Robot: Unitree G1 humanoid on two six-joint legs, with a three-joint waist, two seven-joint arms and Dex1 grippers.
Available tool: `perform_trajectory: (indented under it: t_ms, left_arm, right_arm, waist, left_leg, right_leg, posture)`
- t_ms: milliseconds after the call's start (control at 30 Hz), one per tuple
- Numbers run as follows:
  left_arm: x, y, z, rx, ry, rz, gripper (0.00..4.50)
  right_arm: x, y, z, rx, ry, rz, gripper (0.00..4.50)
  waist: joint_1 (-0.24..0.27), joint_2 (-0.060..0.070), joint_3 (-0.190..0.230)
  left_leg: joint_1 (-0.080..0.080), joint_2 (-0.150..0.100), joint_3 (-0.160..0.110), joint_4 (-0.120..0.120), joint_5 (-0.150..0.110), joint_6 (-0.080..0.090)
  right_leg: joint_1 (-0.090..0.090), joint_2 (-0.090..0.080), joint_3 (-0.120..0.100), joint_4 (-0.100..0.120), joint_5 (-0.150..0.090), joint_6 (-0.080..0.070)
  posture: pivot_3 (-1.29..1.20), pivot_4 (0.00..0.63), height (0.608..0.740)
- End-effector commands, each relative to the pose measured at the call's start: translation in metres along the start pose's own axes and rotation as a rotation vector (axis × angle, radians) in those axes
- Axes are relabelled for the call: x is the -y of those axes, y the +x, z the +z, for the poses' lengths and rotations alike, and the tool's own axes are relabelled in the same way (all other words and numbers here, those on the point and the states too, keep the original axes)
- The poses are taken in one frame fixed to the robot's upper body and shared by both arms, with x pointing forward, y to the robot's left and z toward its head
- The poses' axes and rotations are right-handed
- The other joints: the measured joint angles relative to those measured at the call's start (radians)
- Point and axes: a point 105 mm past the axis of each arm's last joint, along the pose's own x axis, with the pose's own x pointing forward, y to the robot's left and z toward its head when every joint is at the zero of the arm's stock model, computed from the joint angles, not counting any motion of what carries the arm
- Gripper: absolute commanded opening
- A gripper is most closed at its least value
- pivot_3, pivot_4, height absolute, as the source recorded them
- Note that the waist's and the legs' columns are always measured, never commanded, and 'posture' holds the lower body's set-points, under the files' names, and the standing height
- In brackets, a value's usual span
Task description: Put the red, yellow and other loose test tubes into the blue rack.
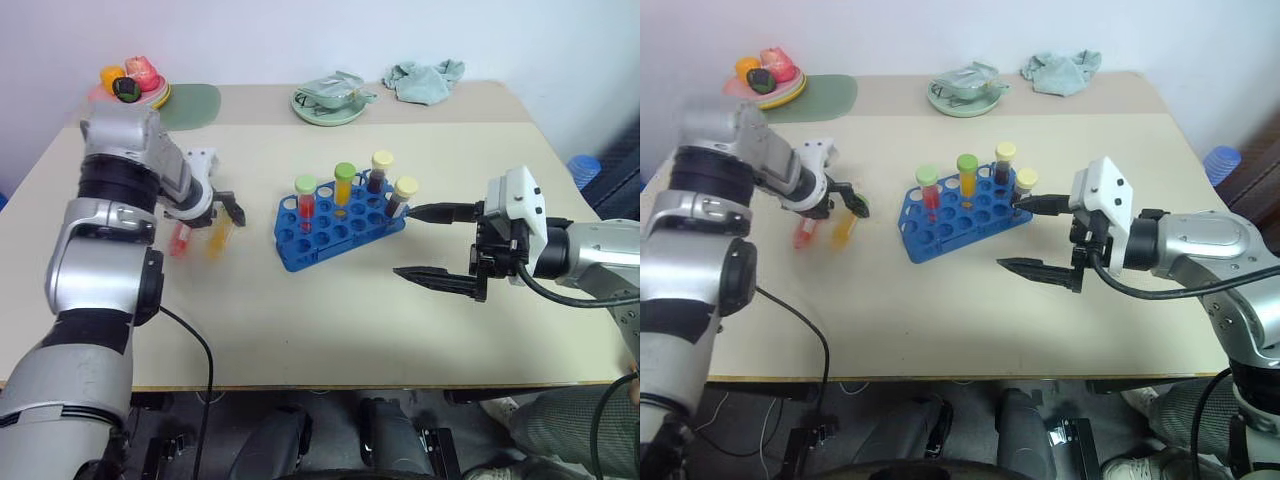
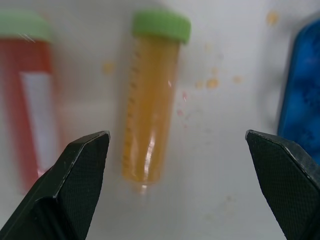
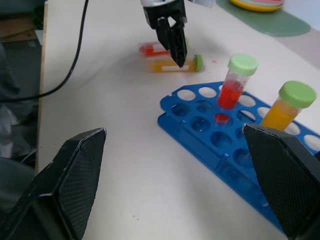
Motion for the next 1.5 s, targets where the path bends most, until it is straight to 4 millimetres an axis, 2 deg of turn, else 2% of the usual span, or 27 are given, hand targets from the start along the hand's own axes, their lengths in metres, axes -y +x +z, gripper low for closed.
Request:
perform_trajectory:
  t_ms: [33, 233, 500, 667, 1000, 1100, 1200, 1267, 1300, 1433, 1500]
  left_arm:
    - [-0.005, -0.008, 0.017, 0.076, 0.012, 0.048, 4.46]
    - [-0.006, 0.003, 0.026, 0.123, 0.065, 0.089, 4.46]
    - [-0.008, 0.015, 0.029, 0.154, 0.099, 0.107, 4.46]
    - [-0.007, 0.021, 0.03, 0.164, 0.102, 0.105, 4.46]
    - [0.001, 0.022, 0.032, 0.183, 0.076, 0.086, 4.46]
    - [0.0, 0.025, 0.028, 0.163, 0.073, 0.089, 3.7]
    - [0.001, 0.026, 0.027, 0.152, 0.068, 0.087, 2.29]
    - [0.002, 0.025, 0.025, 0.141, 0.064, 0.081, 1.18]
    - [0.002, 0.024, 0.025, 0.135, 0.061, 0.079, 0.88]
    - [0.001, 0.014, 0.026, 0.121, 0.053, 0.053, 0.88]
    - [0.002, 0.002, 0.031, 0.139, 0.088, 0.012, 0.88]
  right_arm:
    - [-0.005, 0.0, 0.007, 0.012, -0.032, 0.025, 4.5]
    - [-0.009, 0.003, 0.01, 0.032, -0.045, 0.039, 4.5]
    - [-0.009, 0.008, 0.012, 0.05, -0.036, 0.038, 4.5]
    - [-0.007, 0.011, 0.018, 0.078, -0.035, 0.024, 4.5]
    - [-0.006, 0.011, 0.018, 0.089, -0.04, 0.008, 4.5]
    - [-0.005, 0.009, 0.017, 0.087, -0.043, -0.005, 4.5]
    - [-0.004, 0.008, 0.016, 0.086, -0.043, -0.011, 4.5]
    - [-0.004, 0.008, 0.016, 0.086, -0.042, -0.011, 4.5]
    - [-0.004, 0.008, 0.015, 0.086, -0.042, -0.012, 4.5]
    - [-0.003, 0.008, 0.014, 0.084, -0.041, -0.012, 4.5]
    - [-0.004, 0.008, 0.014, 0.085, -0.04, -0.014, 4.5]
  waist:
    - [0.0, 0.0, 0.0]
    - [0.002, 0.0, 0.0]
    - [0.001, -0.001, 0.0]
    - [0.0, -0.001, 0.0]
    - [0.001, -0.001, 0.0]
    - [0.001, -0.001, 0.0]
    - [-0.001, -0.001, 0.0]
    - [-0.001, -0.001, 0.0]
    - [-0.001, -0.001, 0.0]
    - [-0.002, -0.001, 0.0]
    - [-0.003, -0.001, 0.0]
  left_leg:
    - [0.0, 0.0, 0.0, 0.0, 0.0, 0.0]
    - [-0.001, 0.0, 0.001, 0.0, 0.0, 0.0]
    - [-0.013, 0.0, 0.001, 0.006, 0.0, 0.0]
    - [-0.013, 0.0, 0.002, 0.005, 0.0, 0.0]
    - [-0.013, -0.001, 0.002, 0.006, 0.0, 0.0]
    - [-0.013, -0.001, 0.002, 0.006, 0.0, 0.0]
    - [-0.013, -0.001, 0.002, 0.006, 0.0, 0.0]
    - [-0.013, -0.001, 0.002, 0.006, 0.0, 0.0]
    - [-0.013, -0.001, 0.002, 0.006, 0.0, 0.0]
    - [-0.013, -0.001, 0.002, 0.006, 0.0, 0.0]
    - [-0.013, -0.001, 0.002, 0.006, 0.0, 0.0]
  right_leg:
    - [0.0, 0.0, 0.0, 0.0, 0.0, 0.0]
    - [-0.001, -0.001, 0.0, 0.0, 0.0, 0.0]
    - [-0.013, -0.001, 0.0, 0.004, 0.0, 0.0]
    - [-0.014, -0.001, 0.0, 0.004, 0.0, 0.0]
    - [-0.014, -0.001, 0.0, 0.004, 0.0, 0.0]
    - [-0.014, -0.001, 0.0, 0.004, 0.0, 0.0]
    - [-0.014, -0.001, 0.0, 0.005, 0.0, 0.0]
    - [-0.014, -0.001, 0.0, 0.005, 0.0, 0.0]
    - [-0.014, -0.001, 0.0, 0.005, 0.0, 0.0]
    - [-0.014, -0.001, 0.0, 0.005, 0.0, 0.0]
    - [-0.014, -0.001, 0.0, 0.005, 0.0, 0.0]
  posture:
    - [0.0, 0.15, 0.74]
    - [0.0, 0.15, 0.74]
    - [0.0, 0.15, 0.74]
    - [0.0, 0.15, 0.74]
    - [0.0, 0.15, 0.74]
    - [0.0, 0.15, 0.74]
    - [0.0, 0.15, 0.74]
    - [0.0, 0.15, 0.74]
    - [0.0, 0.15, 0.74]
    - [0.0, 0.15, 0.74]
    - [0.0, 0.15, 0.74]
